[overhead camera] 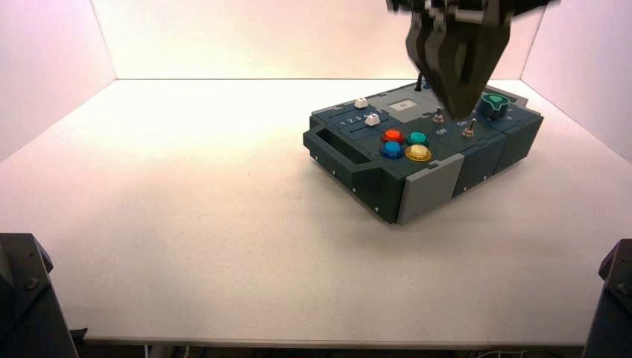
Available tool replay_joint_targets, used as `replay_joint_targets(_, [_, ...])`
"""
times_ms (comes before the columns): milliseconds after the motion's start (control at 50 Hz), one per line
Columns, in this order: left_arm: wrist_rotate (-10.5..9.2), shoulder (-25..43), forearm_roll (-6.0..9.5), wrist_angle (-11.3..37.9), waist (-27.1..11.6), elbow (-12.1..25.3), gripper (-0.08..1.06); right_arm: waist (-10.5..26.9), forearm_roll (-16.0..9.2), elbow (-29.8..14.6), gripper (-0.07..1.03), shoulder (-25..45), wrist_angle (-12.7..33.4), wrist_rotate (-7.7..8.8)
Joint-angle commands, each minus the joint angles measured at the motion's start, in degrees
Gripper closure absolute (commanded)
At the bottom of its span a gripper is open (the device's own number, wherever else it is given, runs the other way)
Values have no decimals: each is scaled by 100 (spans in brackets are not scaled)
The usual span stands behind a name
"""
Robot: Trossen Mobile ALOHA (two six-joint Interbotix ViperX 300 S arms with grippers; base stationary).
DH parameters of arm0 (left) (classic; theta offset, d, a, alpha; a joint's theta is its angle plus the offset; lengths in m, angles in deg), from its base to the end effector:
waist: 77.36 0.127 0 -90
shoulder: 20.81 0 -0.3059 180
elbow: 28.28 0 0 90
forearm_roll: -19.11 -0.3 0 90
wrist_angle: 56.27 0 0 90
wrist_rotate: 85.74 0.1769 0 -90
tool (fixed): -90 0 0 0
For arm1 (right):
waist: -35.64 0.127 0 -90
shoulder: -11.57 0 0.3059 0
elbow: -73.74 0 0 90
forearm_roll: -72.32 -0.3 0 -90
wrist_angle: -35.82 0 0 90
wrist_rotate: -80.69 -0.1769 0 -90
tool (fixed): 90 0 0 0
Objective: Rotate the box clockwise.
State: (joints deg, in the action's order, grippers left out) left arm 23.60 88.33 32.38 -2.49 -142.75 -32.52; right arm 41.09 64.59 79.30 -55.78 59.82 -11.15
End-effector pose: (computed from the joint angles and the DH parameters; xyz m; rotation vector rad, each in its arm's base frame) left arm 0.1437 -0.3923 0.1280 0.8024 1.1616 -1.2496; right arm 0.4877 0.0563 0.1283 0.1260 0.9172 0.0685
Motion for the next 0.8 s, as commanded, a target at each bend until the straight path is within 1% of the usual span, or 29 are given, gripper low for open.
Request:
replay_joint_targets(20, [211,141,18,264,-18,369,101,-26,-26,-589,99,211,167,-9])
replay_joint_targets(60, [272,229,18,387,-18,466,101,-18,-26,-686,99,299,211,0])
replay_joint_targets(200, [378,492,18,677,-18,756,101,-18,-26,-1099,99,633,396,0])
replay_joint_targets(260, [387,580,18,747,-18,844,101,-18,-26,-1292,99,791,466,0])
replay_joint_targets(300, [396,615,18,782,-18,896,101,-26,-26,-1345,99,844,492,0])
replay_joint_targets(340, [404,668,18,817,-18,958,101,-26,-26,-1521,99,984,580,9])
replay_joint_targets(480, [448,791,18,958,-18,1099,101,-26,-26,-1898,99,1345,835,9])
replay_joint_targets(620, [536,905,18,1063,-18,1107,101,-44,-35,-2092,99,1670,1046,18])
replay_joint_targets(680, [589,976,0,1099,-18,1081,101,-62,-35,-2127,99,1784,1090,18])
replay_joint_targets(800, [633,1072,-9,1134,-18,1055,101,-132,-62,-2127,98,1951,1107,18])
